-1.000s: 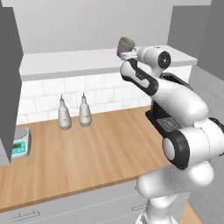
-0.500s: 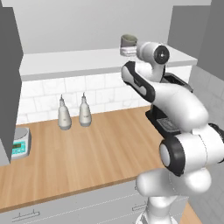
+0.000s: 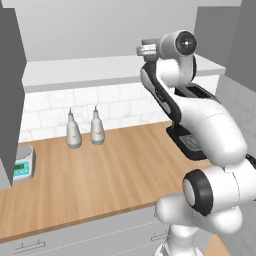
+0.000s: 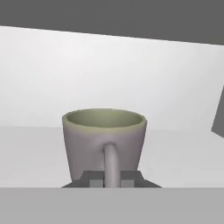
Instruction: Gather all objects into one cabinet and sort the glasses and bowls to opposite sides.
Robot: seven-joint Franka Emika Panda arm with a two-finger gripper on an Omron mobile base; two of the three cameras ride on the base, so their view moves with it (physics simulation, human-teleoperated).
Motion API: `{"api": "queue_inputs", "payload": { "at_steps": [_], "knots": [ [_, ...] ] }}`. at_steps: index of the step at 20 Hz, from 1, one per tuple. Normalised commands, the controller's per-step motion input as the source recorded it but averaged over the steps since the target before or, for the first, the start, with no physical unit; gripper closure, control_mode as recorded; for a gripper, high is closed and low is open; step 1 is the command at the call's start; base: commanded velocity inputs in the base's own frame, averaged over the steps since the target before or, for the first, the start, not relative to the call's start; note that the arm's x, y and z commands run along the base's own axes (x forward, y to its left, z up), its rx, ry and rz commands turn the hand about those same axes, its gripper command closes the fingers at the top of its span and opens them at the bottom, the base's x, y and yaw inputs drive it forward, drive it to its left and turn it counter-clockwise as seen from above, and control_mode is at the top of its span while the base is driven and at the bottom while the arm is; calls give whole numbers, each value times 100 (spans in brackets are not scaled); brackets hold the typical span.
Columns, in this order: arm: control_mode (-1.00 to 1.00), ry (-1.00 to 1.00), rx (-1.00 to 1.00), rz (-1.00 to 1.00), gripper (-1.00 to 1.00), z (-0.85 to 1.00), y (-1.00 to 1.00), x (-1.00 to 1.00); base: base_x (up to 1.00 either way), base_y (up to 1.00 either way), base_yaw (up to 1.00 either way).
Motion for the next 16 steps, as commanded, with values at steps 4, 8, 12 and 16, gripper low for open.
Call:
{"api": "queue_inputs", "payload": {
  "at_steps": [4,8,12,16],
  "knots": [
    [-100,0,-1,0,100,-1,-1,-75,0,0,0],
    [-100,-7,0,0,100,31,-13,-99,0,0,0],
    [-100,-10,0,1,100,33,-11,-100,0,0,0],
    [-100,0,0,2,100,36,-5,-96,0,0,0]
  ]
}}
